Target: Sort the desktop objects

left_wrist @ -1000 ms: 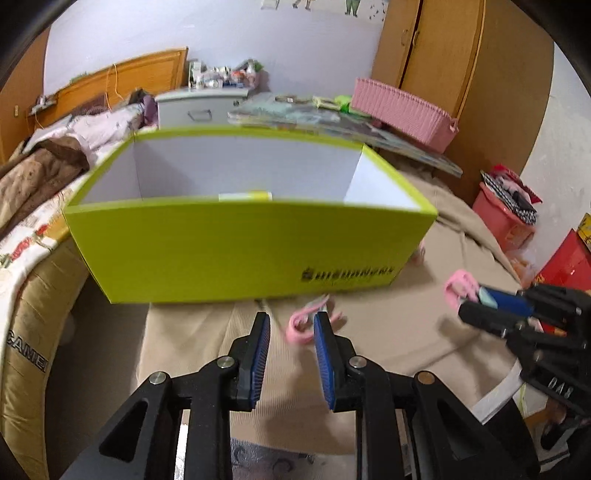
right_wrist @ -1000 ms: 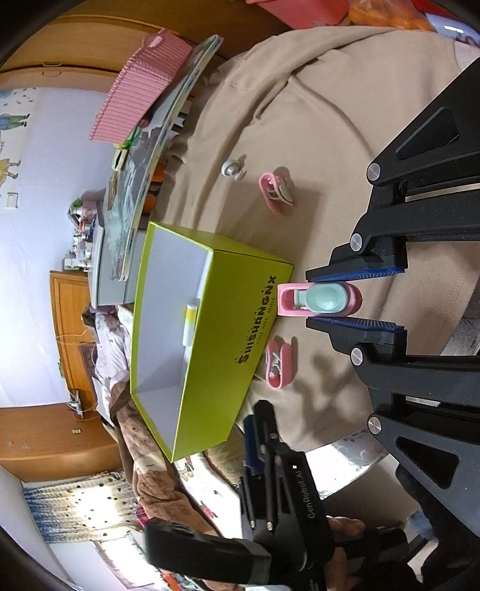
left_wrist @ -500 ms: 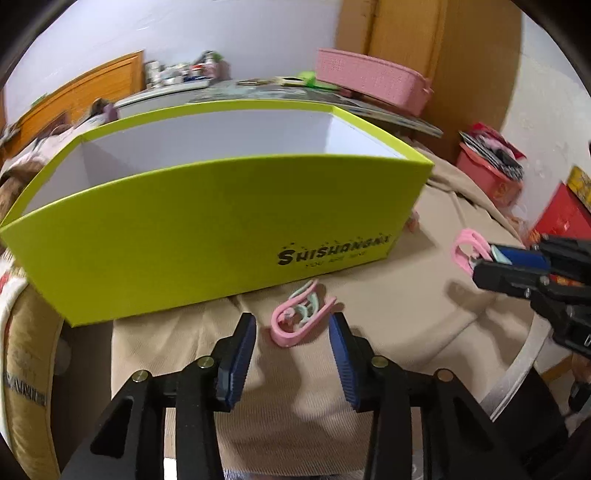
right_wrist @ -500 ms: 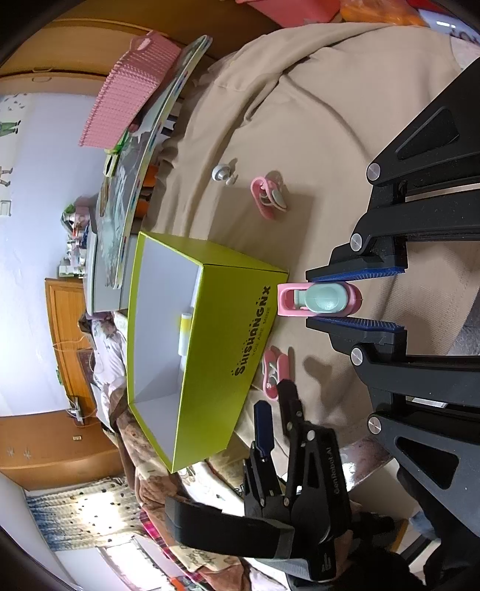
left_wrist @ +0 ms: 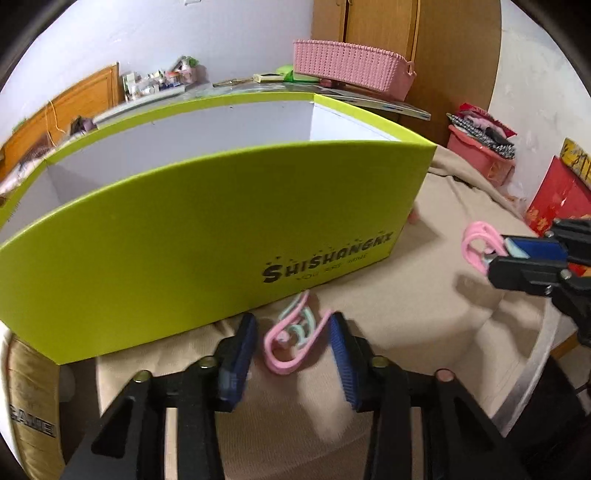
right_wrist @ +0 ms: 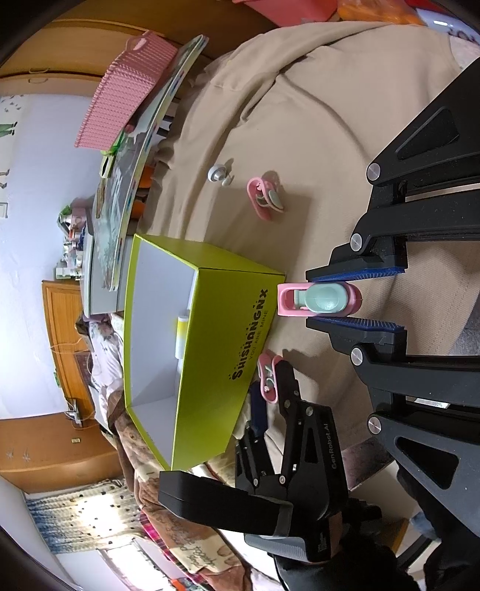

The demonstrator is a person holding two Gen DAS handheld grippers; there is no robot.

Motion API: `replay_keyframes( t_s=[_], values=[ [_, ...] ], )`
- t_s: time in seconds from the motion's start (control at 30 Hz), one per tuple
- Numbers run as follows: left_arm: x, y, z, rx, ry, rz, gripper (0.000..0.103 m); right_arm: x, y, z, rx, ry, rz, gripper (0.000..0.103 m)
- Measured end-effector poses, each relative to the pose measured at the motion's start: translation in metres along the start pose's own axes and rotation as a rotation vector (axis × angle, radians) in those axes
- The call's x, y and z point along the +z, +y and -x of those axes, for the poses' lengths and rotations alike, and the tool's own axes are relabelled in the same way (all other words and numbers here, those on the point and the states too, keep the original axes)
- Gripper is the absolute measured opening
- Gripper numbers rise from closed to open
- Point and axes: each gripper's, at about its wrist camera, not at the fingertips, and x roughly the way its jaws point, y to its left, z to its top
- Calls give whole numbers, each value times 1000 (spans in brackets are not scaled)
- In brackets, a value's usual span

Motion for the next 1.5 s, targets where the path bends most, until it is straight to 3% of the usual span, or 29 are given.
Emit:
replay_keyframes(
  t_s=[0.1, 0.53, 1.03, 1.5],
  values=[
    [0, -1, 0, -17, 1, 10, 25, 0, 0, 1, 2, -1, 1, 18],
    [-5, -3, 19, -39, -9, 52, 25, 1, 2, 2, 9, -5, 5, 18],
    [11, -10, 55, -33, -84, 62, 25, 10, 11, 9, 23, -32, 24, 18],
    [23, -1, 75, 40, -111, 89, 25, 25, 19, 14, 40, -65, 48, 18]
  ],
)
